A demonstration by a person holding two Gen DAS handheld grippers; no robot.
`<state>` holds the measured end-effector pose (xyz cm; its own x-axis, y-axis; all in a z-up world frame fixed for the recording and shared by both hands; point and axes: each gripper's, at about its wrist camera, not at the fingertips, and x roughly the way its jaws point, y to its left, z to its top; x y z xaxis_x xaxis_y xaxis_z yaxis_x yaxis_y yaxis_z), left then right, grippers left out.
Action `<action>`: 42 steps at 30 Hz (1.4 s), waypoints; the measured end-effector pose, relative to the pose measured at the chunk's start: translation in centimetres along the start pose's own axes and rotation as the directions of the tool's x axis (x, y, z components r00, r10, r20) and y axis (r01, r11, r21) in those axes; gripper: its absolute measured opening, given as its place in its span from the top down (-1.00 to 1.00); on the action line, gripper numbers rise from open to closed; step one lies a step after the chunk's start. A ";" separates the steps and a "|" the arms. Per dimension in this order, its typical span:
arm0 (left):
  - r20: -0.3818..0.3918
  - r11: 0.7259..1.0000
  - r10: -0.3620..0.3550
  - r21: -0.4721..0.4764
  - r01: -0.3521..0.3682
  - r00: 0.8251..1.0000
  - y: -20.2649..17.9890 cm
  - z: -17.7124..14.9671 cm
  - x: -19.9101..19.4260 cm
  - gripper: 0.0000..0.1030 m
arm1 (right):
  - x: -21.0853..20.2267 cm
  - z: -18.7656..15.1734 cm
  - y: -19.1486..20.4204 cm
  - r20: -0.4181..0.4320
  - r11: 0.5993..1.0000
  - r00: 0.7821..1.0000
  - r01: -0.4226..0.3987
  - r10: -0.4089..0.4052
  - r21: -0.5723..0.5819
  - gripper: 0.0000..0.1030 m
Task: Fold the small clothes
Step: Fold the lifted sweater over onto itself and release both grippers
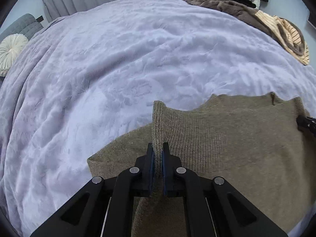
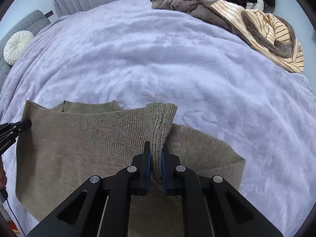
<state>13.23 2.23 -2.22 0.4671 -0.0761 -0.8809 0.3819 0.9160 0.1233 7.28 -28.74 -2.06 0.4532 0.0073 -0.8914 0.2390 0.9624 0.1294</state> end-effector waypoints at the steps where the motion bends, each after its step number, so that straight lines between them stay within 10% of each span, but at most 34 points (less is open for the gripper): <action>1: -0.004 1.000 0.030 -0.005 -0.030 1.000 0.1 -0.1 0.3 0.47 | 0.8 -0.1 -0.5 -0.017 1.000 1.000 0.005 -0.005 0.021 0.80; 3: 0.023 0.989 0.143 -0.030 -0.143 0.989 1.1 -0.1 -0.2 -0.55 | 1.2 -0.2 -1.9 -0.018 0.994 0.999 -0.034 0.036 0.099 0.75; 7: 0.042 0.992 0.110 -0.075 -0.106 0.993 4.1 -0.5 -3.3 -0.55 | -1.5 -0.8 -3.9 0.012 0.977 1.000 0.010 -0.013 0.211 0.53; 14: 0.021 0.967 -0.238 -0.086 0.239 0.971 2.5 -4.4 -7.5 -0.55 | -4.6 -4.7 -3.5 0.045 0.946 0.977 -0.214 0.210 0.242 0.56; 24: -0.152 0.978 -0.111 -0.190 0.081 0.982 6.3 -12.5 -4.1 -0.66 | -3.7 -8.7 -7.7 0.038 0.933 0.994 -0.108 0.101 0.343 0.89; 28: -0.184 0.945 -0.161 -0.312 0.098 0.970 9.5 -15.7 -6.7 -0.66 | -6.6 -11.2 -8.8 0.029 0.885 0.989 -0.140 0.142 0.445 0.25; 31: -0.208 0.885 -0.302 -0.425 0.192 0.930 10.1 -18.5 -7.6 -0.66 | -8.6 -14.4 -8.4 0.076 0.810 0.951 -0.296 0.300 0.506 -0.12; 35: -0.207 0.708 -0.537 -0.638 0.304 0.818 9.1 -22.5 -6.1 -0.66 | -9.5 -20.4 -8.1 0.130 0.620 0.878 -0.424 0.461 0.661 -0.12; 40: -0.145 0.688 -0.464 -0.681 0.252 0.874 8.2 -22.1 -5.7 -0.66 | -7.5 -24.6 -9.0 0.158 0.482 0.886 -0.378 0.435 0.791 -0.13; 41: -0.129 0.689 -0.437 -0.684 0.239 0.890 8.3 -21.7 -5.7 -0.44 | -7.1 -24.7 -9.4 0.198 0.447 0.885 -0.392 0.421 0.804 -0.13; 42: -0.118 0.695 -0.423 -0.678 0.238 0.898 8.4 -21.2 -5.9 0.36 | -6.6 -24.6 -9.9 0.234 0.407 0.880 -0.408 0.413 0.817 -0.10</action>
<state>-3.25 18.71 -5.73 0.1638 -0.4089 -0.8978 -0.1647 0.8860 -0.4335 -19.16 -31.60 -8.10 0.6985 0.3404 -0.6295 0.6140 0.1667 0.7715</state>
